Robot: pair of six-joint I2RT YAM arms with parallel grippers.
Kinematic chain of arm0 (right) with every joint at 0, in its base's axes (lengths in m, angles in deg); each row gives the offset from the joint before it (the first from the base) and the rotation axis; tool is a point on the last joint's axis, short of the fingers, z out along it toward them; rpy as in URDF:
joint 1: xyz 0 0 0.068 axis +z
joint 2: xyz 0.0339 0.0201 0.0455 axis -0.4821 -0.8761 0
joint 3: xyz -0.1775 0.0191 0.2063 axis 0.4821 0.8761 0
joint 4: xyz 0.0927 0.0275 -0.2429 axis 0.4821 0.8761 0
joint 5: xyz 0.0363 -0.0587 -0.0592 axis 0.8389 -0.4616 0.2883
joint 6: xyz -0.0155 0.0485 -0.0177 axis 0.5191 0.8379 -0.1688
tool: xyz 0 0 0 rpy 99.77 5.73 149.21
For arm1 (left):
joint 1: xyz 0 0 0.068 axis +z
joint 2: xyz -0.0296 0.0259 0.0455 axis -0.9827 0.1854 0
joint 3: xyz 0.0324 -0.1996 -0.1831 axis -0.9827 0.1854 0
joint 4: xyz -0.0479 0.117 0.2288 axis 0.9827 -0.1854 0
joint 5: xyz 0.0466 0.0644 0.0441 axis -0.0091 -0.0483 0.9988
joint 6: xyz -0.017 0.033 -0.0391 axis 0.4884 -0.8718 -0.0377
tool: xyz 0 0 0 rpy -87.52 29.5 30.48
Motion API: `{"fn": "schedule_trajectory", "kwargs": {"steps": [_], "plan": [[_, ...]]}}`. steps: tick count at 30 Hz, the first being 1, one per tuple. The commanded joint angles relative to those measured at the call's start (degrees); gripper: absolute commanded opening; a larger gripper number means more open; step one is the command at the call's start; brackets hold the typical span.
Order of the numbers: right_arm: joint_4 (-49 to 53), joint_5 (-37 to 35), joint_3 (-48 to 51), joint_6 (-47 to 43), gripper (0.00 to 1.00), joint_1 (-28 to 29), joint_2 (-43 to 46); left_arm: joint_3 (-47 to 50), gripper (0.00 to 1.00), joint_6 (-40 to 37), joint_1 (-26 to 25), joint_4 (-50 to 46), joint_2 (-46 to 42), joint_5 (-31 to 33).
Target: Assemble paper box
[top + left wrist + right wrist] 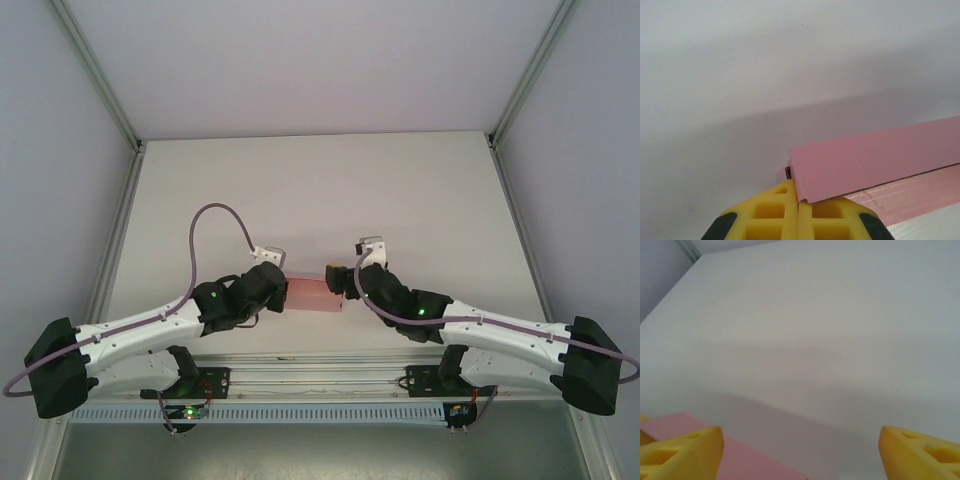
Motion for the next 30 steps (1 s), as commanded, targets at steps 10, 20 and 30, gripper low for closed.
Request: {"fn": "schedule_trajectory", "kwargs": {"steps": [10, 20, 30], "plan": [[6.9, 2.5, 0.1, 9.7, 0.69, -2.1, -6.8, 1.2, 0.0, -0.6, -2.1, -6.4, 1.6, 0.4], [6.6, 5.2, 4.0, 17.7, 0.58, -0.6, -12.1, -0.2, 0.38, -3.7, -2.2, -8.4, -1.5, -4.1], [6.0, 5.3, 6.3, 19.9, 0.53, -0.3, -11.9, -3.6, 1.0, -3.1, -2.2, -12.4, -7.7, -15.4]]}}
